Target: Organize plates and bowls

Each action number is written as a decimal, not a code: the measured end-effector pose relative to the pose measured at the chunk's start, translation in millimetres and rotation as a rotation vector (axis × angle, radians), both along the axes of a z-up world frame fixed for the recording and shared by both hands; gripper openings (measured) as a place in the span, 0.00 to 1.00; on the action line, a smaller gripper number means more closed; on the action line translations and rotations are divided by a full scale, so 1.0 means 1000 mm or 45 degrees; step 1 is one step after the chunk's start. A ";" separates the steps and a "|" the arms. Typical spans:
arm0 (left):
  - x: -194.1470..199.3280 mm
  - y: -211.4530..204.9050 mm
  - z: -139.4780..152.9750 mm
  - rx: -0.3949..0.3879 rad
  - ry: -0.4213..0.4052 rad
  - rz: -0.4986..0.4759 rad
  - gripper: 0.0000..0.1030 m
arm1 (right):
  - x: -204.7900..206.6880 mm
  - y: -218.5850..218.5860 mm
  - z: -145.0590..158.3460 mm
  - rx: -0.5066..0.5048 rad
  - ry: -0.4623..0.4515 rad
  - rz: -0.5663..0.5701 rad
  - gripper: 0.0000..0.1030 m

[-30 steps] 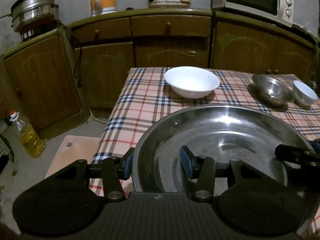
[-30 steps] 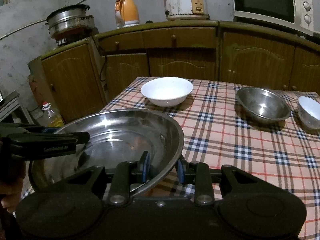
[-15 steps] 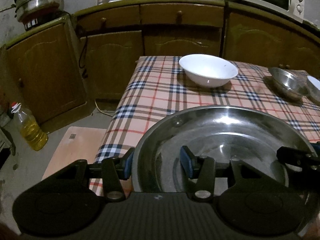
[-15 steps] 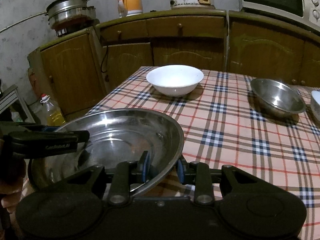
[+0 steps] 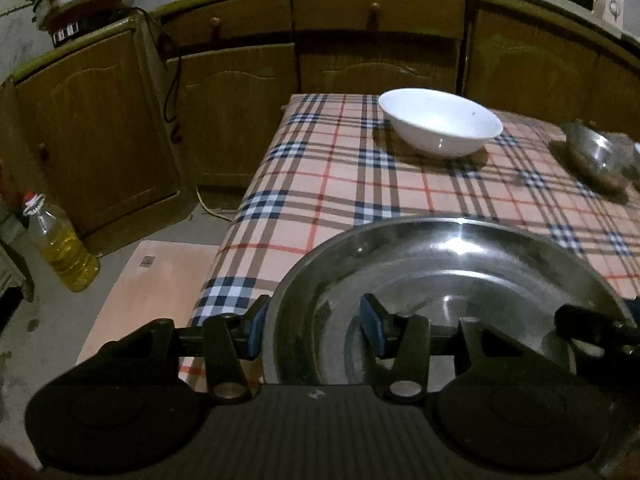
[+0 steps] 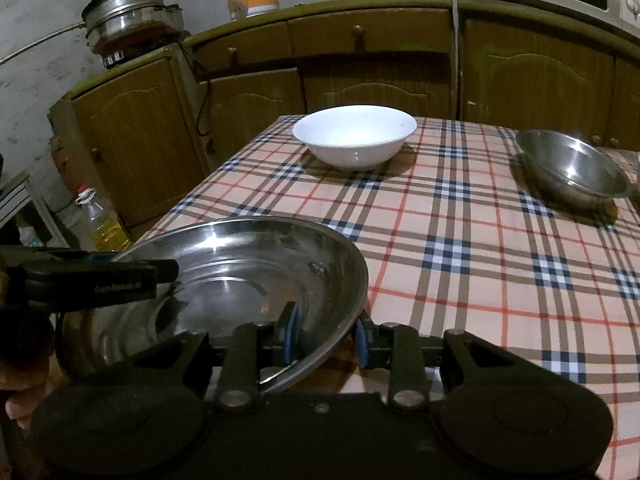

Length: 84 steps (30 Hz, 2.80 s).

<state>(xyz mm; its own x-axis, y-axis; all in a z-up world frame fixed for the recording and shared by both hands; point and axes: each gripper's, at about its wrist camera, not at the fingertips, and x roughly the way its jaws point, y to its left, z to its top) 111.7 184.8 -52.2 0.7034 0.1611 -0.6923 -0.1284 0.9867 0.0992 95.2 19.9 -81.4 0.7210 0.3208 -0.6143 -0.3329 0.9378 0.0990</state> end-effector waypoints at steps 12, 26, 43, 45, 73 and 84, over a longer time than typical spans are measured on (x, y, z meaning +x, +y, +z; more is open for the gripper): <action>-0.006 -0.001 -0.004 -0.004 -0.008 0.008 0.49 | 0.003 -0.006 -0.010 0.033 0.047 -0.011 0.37; -0.020 0.002 0.005 0.004 -0.026 0.052 0.61 | -0.012 -0.025 0.012 0.000 -0.051 -0.042 0.40; -0.043 -0.067 0.056 -0.162 -0.069 -0.040 0.77 | -0.026 -0.068 0.059 -0.043 -0.043 -0.092 0.73; -0.040 -0.085 0.058 -0.152 -0.067 -0.075 0.77 | -0.028 -0.076 0.064 -0.045 -0.054 -0.112 0.75; 0.013 -0.231 0.070 -0.106 -0.027 -0.254 0.78 | -0.015 -0.216 0.091 0.016 -0.071 -0.457 0.77; 0.046 -0.255 0.063 -0.125 -0.026 -0.275 0.78 | 0.015 -0.249 0.083 0.047 -0.061 -0.479 0.78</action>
<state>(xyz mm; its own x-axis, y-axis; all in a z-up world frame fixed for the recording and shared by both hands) 157.6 -69.9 10.9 0.7284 -0.0621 -0.6824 0.0858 0.9963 0.0010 110.6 -229.0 1.5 0.8203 0.0497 -0.5698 0.0287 0.9914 0.1279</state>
